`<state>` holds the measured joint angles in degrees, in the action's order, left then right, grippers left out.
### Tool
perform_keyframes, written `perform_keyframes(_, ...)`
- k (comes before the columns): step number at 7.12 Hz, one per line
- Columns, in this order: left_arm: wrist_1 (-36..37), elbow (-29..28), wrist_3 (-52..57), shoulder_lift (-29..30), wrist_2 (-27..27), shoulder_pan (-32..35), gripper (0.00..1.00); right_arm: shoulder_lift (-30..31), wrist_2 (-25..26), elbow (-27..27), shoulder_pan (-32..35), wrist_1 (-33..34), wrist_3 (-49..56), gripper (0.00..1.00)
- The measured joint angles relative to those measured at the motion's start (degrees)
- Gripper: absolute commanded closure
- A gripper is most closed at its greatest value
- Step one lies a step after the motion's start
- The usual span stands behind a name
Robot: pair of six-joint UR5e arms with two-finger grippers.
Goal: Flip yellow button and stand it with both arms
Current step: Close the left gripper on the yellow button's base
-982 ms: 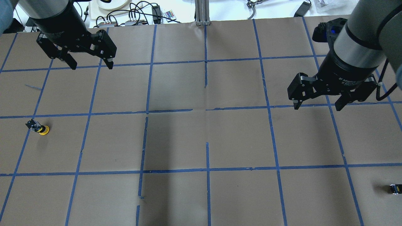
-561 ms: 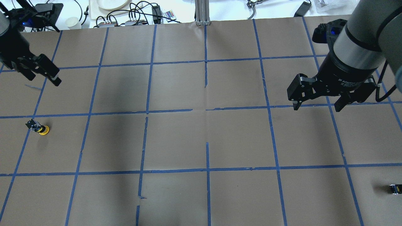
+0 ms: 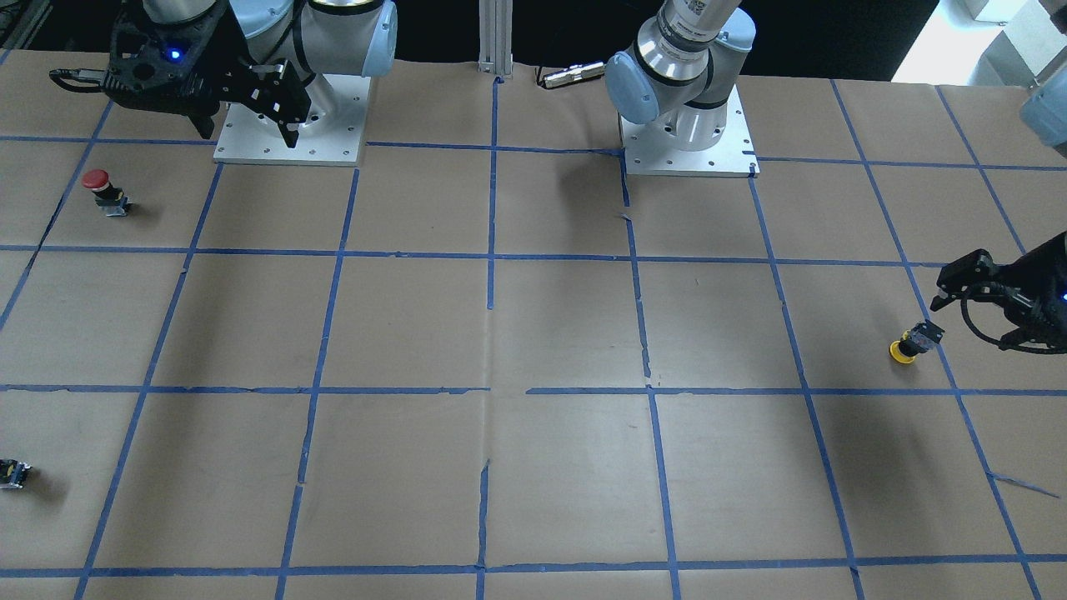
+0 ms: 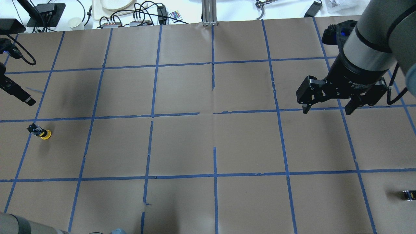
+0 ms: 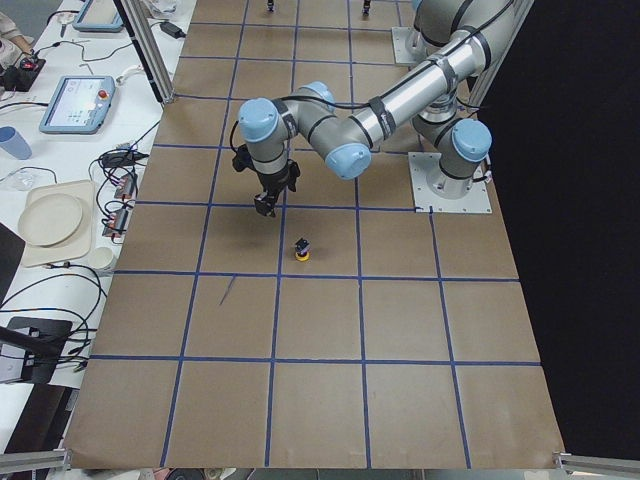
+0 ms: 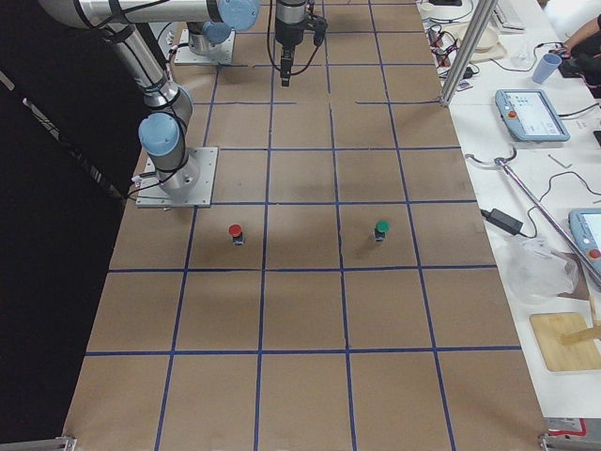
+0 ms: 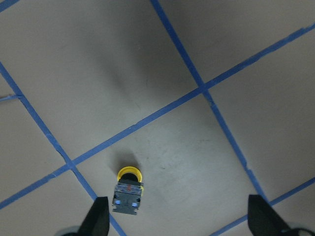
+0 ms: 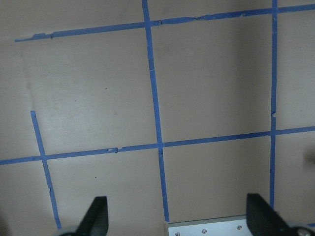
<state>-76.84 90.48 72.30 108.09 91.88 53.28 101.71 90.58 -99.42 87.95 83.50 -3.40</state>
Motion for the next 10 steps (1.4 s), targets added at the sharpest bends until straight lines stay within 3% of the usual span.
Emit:
perform_keyframes(3,5.4,1.9,7.0,4.9,0.1,-3.6,0.01,-0.1,-0.1,-0.1,0.0,0.1,0.0,0.00)
perform_keyframes(6,17.4,10.8,7.8,4.5,0.3,-3.9,0.04,-0.1,0.0,-0.4,0.0,0.1,0.1,0.00)
perform_keyframes(10,17.9,13.3,7.8,3.9,0.8,-5.0,0.09,0.0,0.0,-1.4,-0.1,0.2,0.1,0.00)
